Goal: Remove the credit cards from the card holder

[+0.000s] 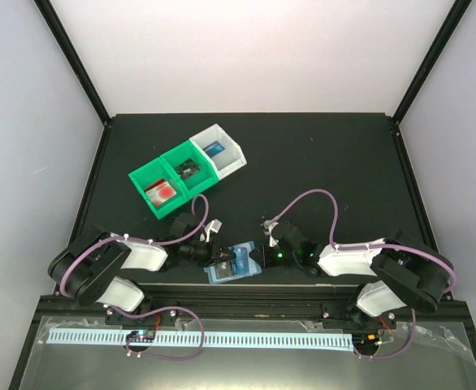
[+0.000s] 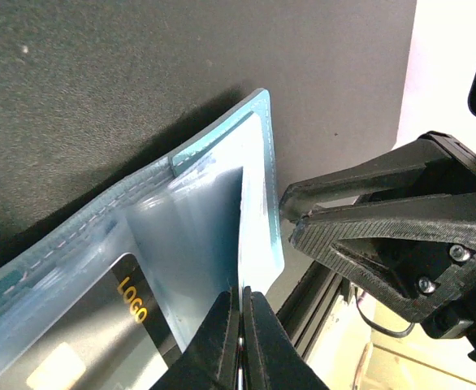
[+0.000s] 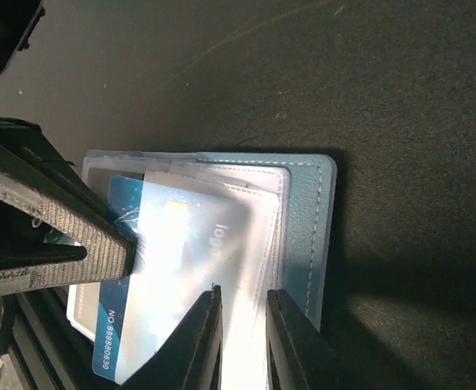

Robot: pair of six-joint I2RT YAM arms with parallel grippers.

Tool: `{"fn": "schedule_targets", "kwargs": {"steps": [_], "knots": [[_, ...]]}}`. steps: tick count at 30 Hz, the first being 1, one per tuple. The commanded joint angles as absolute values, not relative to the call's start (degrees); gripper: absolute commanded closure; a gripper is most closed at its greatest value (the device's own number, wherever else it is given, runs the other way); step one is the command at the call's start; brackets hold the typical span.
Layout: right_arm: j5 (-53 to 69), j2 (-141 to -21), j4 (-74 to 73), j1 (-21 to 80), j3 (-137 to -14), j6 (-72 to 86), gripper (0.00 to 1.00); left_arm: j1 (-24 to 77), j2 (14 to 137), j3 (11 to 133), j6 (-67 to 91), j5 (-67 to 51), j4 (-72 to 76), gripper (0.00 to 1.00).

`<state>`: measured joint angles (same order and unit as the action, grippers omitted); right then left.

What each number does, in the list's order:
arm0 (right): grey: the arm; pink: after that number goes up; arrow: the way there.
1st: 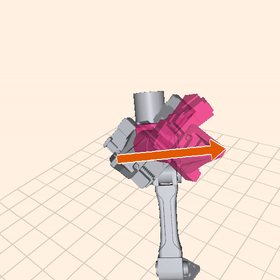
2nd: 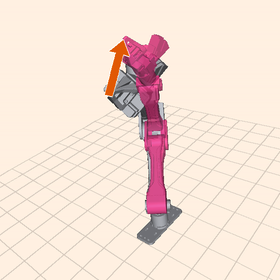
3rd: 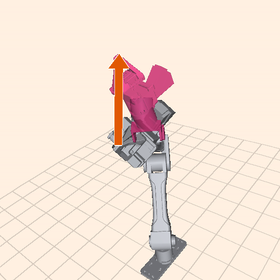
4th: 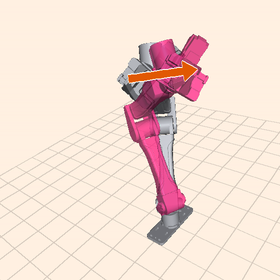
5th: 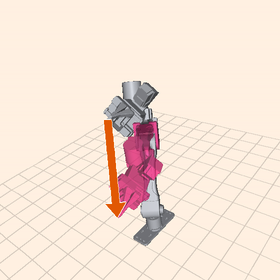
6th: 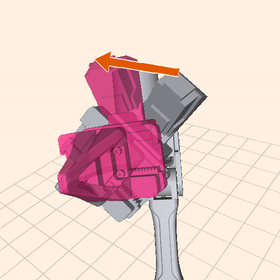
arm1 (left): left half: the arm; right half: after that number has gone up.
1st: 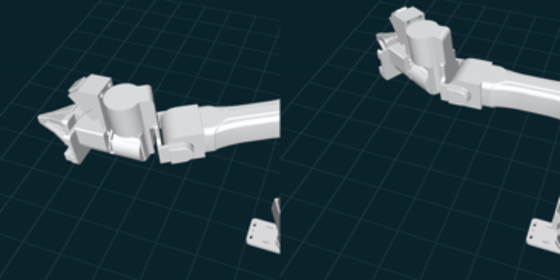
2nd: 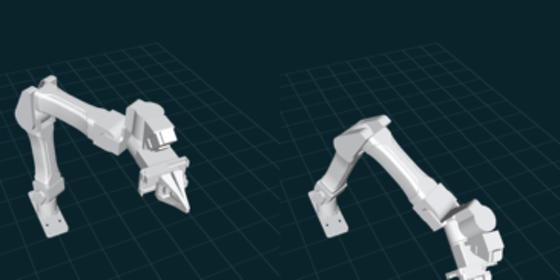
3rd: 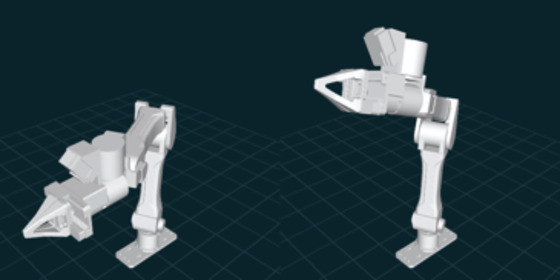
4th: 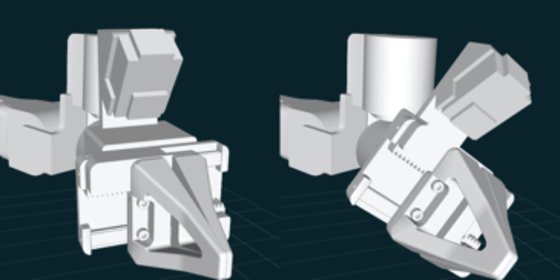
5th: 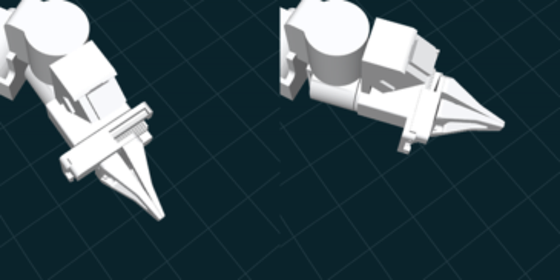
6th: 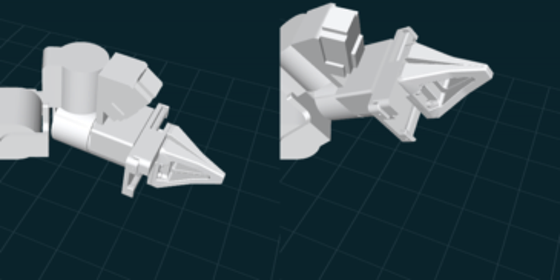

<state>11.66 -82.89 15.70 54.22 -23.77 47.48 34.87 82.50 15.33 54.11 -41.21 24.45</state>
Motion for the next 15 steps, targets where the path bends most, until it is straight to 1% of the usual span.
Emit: {"fn": "schedule_targets", "kwargs": {"steps": [1, 4, 8, 13, 15], "knots": [[14.8, -81.3, 18.5, 53.3, -22.8, 47.4, 0.81, 34.5, 84.7, 14.8, 54.9, -42.9, 30.6, 0.99], [17.3, -81.6, 19.8, 53.3, -23.2, 47.4, 0.81, 34.5, 86.4, 15.0, 55.1, -42.7, 32.4, 0.98], [15.5, -80.8, 17.2, 53.3, -24.4, 46.6, 0.81, 34.4, 89.5, 16.5, 55.0, -43.1, 34.6, 0.98], [11.1, -79.2, 12.9, 53.3, -26.0, 45.0, 0.82, 34.2, 93.5, 22.8, 51.9, -43.6, 31.1, 0.98], [9.8, -79.8, 12.5, 52.8, -26.2, 44.6, 0.83, 34.2, 93.7, 25.4, 50.7, -42.5, 27.2, 0.98]]}}
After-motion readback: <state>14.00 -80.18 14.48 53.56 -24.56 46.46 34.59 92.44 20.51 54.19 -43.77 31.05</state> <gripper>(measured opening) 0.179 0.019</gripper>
